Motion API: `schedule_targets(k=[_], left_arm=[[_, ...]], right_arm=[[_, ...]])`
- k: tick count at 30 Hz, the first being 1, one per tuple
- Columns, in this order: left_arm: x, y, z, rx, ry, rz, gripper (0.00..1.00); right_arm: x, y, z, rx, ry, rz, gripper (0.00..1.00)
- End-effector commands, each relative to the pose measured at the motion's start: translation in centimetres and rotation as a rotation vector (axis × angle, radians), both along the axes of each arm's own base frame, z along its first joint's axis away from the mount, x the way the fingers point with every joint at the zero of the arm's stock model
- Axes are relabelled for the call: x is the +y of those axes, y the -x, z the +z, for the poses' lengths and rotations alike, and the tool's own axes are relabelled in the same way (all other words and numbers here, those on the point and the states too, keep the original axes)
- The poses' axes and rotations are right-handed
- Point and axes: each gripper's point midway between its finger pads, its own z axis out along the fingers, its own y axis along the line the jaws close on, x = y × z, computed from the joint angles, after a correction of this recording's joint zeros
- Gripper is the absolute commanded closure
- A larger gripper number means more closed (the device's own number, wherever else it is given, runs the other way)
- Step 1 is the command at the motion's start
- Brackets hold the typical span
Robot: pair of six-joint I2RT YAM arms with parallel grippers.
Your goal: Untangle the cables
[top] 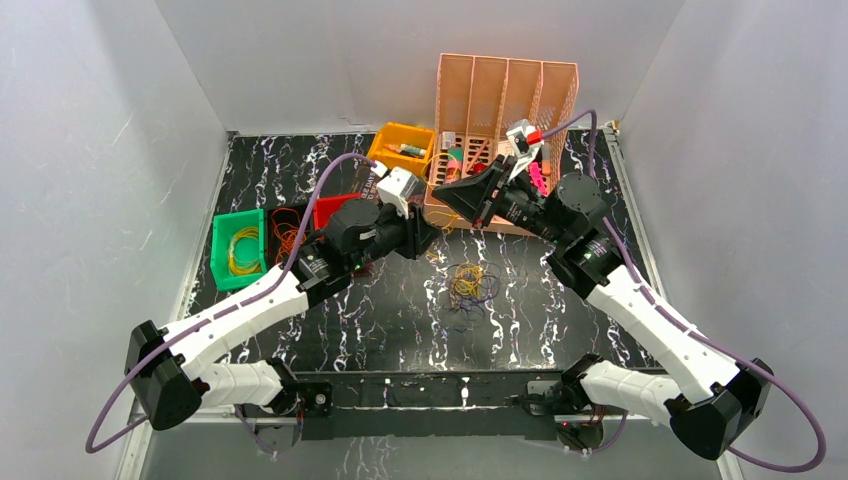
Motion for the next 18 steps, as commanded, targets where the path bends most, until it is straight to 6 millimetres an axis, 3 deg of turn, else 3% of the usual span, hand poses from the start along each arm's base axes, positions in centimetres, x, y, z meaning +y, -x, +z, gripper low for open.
schedule_targets(k=[1,7,15,18], left_arm=[[-0.2,-0.1,1.1,-0.020,0.034,-0.011,0.78],[-0.2,-0.2,1.1,-0.019,0.030,-0.007,1.00],[0.8,-0.9,1.6,-0.021,0.003,0.038,1.00],[1.7,-1.5,2.0,-0.031,-0.027,0.090,1.00]], right_arm=[[-0.5,1.5,3.9,-0.084,-0.092,0.033,1.00],[-0.4,1.4,3.5,-0.073,-0.088,0.035,1.00],[-0.6,1.2,2.8,-0.071,-0.068,0.014,1.00],[-1.0,0.8,1.7,-0.065,-0.034,-0.019,0.90]])
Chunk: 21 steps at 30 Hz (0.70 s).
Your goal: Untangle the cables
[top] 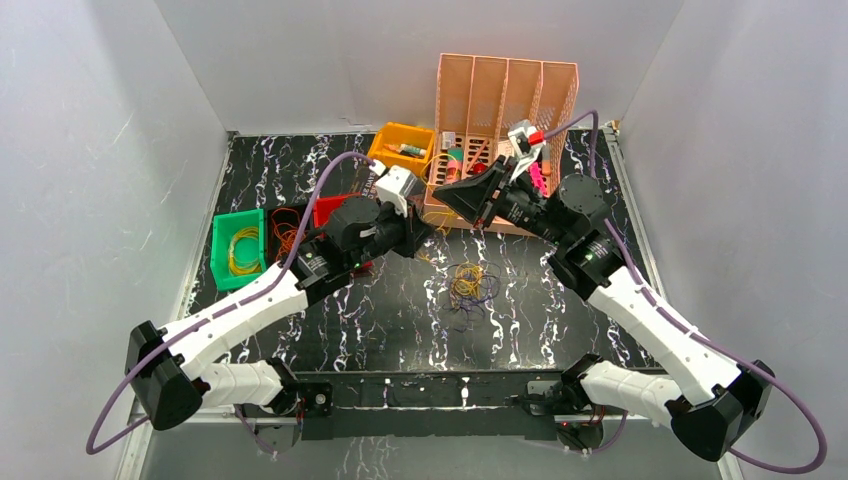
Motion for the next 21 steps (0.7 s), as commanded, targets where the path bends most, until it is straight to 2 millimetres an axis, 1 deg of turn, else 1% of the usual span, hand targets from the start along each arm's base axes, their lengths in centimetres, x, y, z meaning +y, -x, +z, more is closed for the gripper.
schedule_targets(k=[1,4,5,8,12,16,21], left_arm=[[1.5,-1.3,2.7,-0.049,-0.013,0.085,1.00],[2.6,-1.8,3.2,-0.061,-0.045,0.117,1.00],[2.9,-1.9,3.6,-0.064,-0.055,0.126,1.00],[4.0,-2.2,3.7,-0.063,-0.098,0.162,1.00],[5.8,-2.8,3.7,-0.060,-0.142,0.225,1.00],[8.2,-3.6,3.8,-0.047,-0.156,0.296,1.00],[12.1,-5.1,3.3,0.014,-0.168,0.412,1.00]], right_arm=[[-1.2,0.3,1.0,-0.064,-0.007,-0.047,0.85],[-2.0,-0.4,-0.5,-0.043,0.025,-0.113,0.71],[-2.2,-0.5,-1.1,-0.036,0.038,-0.130,0.69],[-2.6,-1.0,-2.9,-0.014,0.082,-0.163,0.63],[-2.8,-1.5,-5.0,0.012,0.132,-0.185,0.60],[-3.0,-1.8,-6.2,0.026,0.158,-0.203,0.58],[-2.8,-2.0,-7.3,0.045,0.179,-0.202,0.57]])
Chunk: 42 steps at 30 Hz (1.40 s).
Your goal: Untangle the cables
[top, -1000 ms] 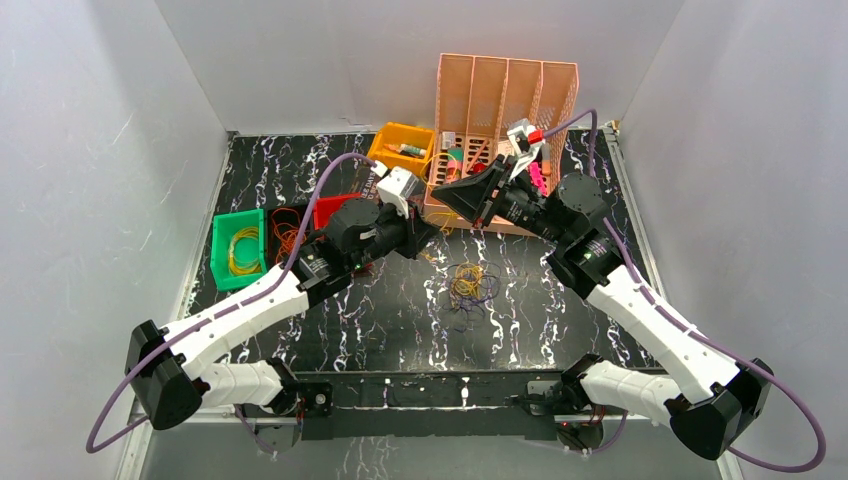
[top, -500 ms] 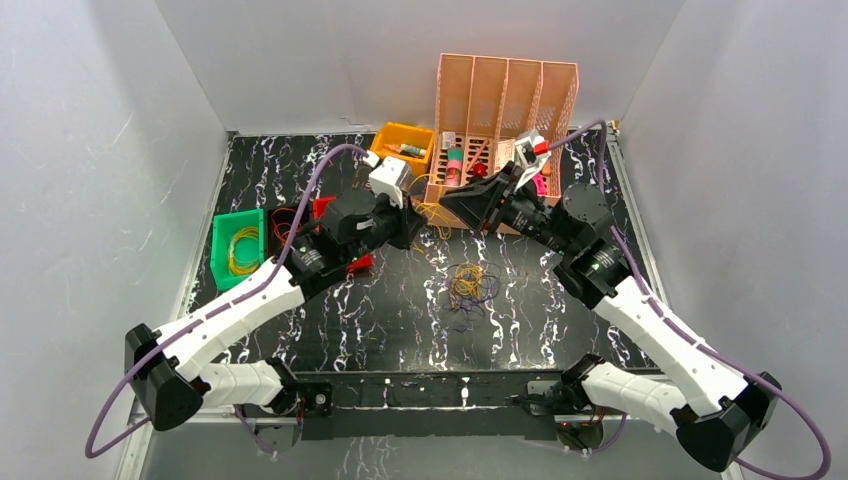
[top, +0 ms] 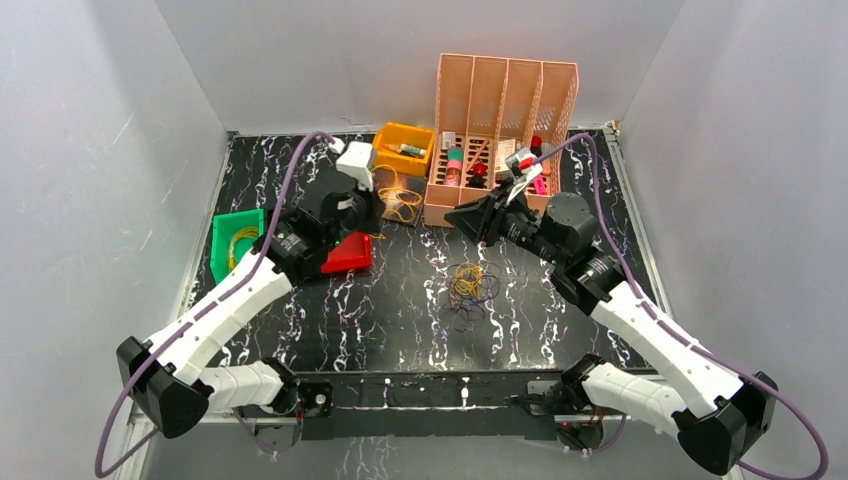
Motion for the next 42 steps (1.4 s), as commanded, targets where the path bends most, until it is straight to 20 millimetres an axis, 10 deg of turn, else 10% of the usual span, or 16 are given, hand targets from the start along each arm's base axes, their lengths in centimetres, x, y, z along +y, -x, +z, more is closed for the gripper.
schedule_targets(k=[1,17,26,42], left_arm=[[4.6,-0.8,2.3,-0.005,0.010,0.138,1.00],[20.2,-2.8,1.7,0.092,-0.140,0.626,1.00],[25.2,-3.3,1.8,0.124,-0.133,0.765,1.00],[31.9,-1.7,-3.7,0.295,0.005,0.916,1.00]], right_arm=[[-0.1,-0.3,0.2,-0.027,0.000,-0.016,0.57],[1.0,0.0,-2.5,0.069,0.025,0.042,0.56],[0.7,0.1,-5.3,0.146,0.074,0.027,0.56],[-1.4,-1.6,-8.6,0.197,0.127,-0.138,0.53]])
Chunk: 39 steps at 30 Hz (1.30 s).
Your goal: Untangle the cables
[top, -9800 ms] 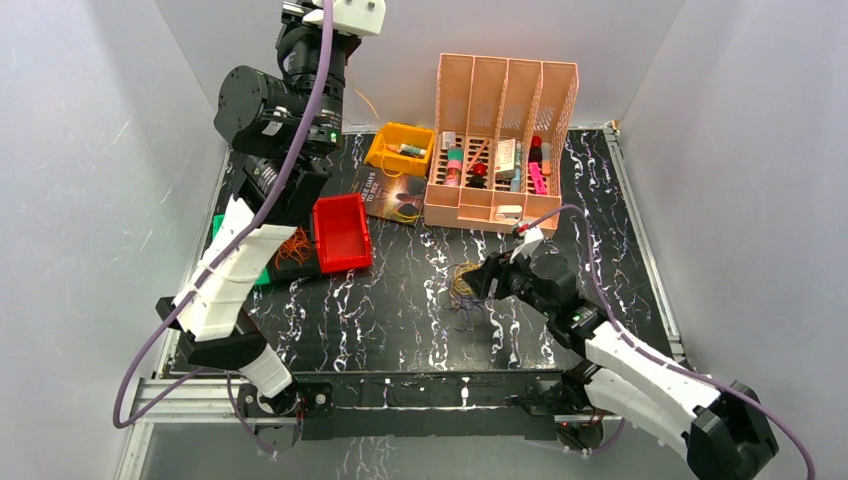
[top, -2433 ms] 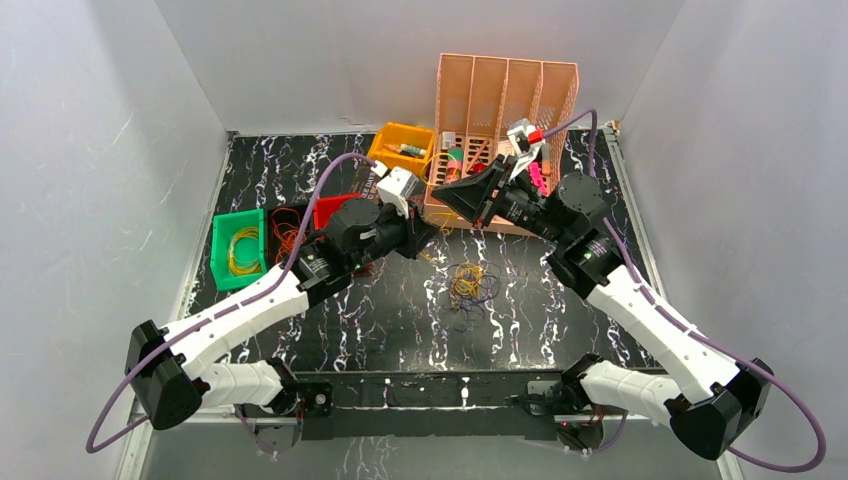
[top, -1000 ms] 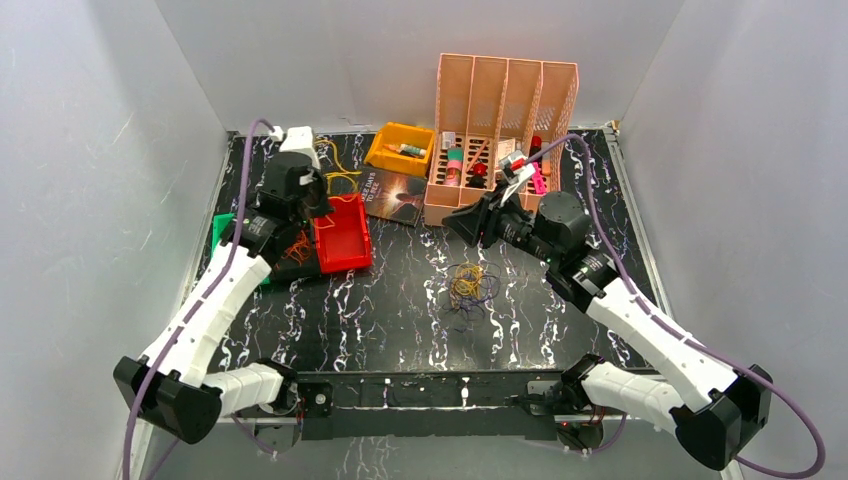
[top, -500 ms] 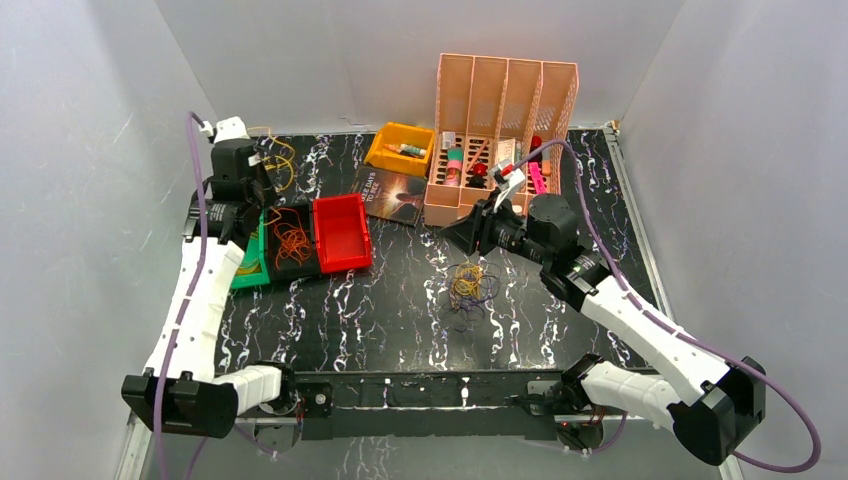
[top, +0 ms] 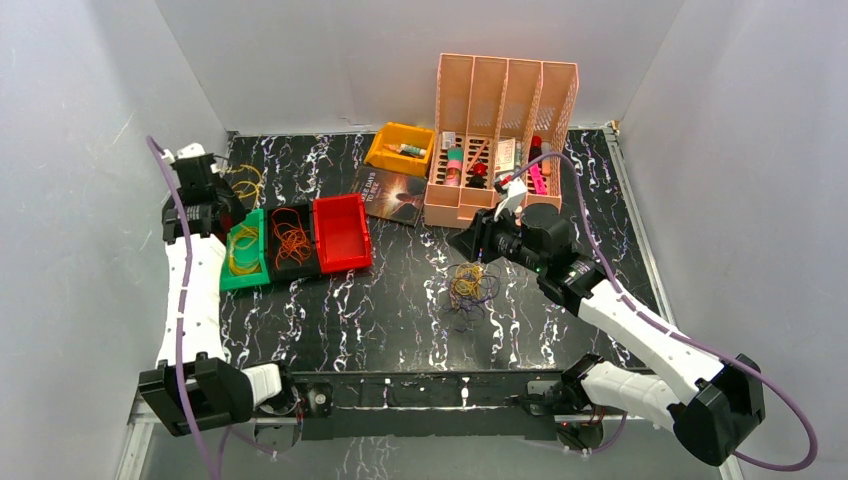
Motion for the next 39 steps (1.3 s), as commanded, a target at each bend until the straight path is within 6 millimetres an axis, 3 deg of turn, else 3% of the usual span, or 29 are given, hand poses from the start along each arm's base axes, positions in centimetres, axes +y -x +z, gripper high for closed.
schedule_targets(k=[1,5,14,23,31,39], left_arm=[[1.6,0.2,-0.4,-0.023,0.060,0.032,1.00],[3.8,0.9,-1.3,-0.023,0.047,0.100,1.00],[5.8,-0.1,-4.1,-0.052,0.111,0.185,1.00],[5.6,-0.8,-8.2,-0.010,0.186,0.180,1.00],[6.2,-1.8,-10.4,0.053,0.201,0.180,1.00],[6.5,-1.2,-12.0,0.107,0.196,0.199,1.00]], right_arm=[[-0.3,-0.7,1.3,-0.040,-0.035,-0.046,0.52],[-0.5,-1.0,0.6,-0.023,-0.030,-0.073,0.49],[-0.9,-1.6,-0.4,-0.004,0.012,-0.106,0.38],[-0.8,-1.1,-1.2,0.034,0.008,-0.100,0.36],[-1.1,-0.6,-2.3,0.053,0.021,-0.092,0.36],[-0.9,-0.7,-2.4,0.048,0.037,-0.081,0.36]])
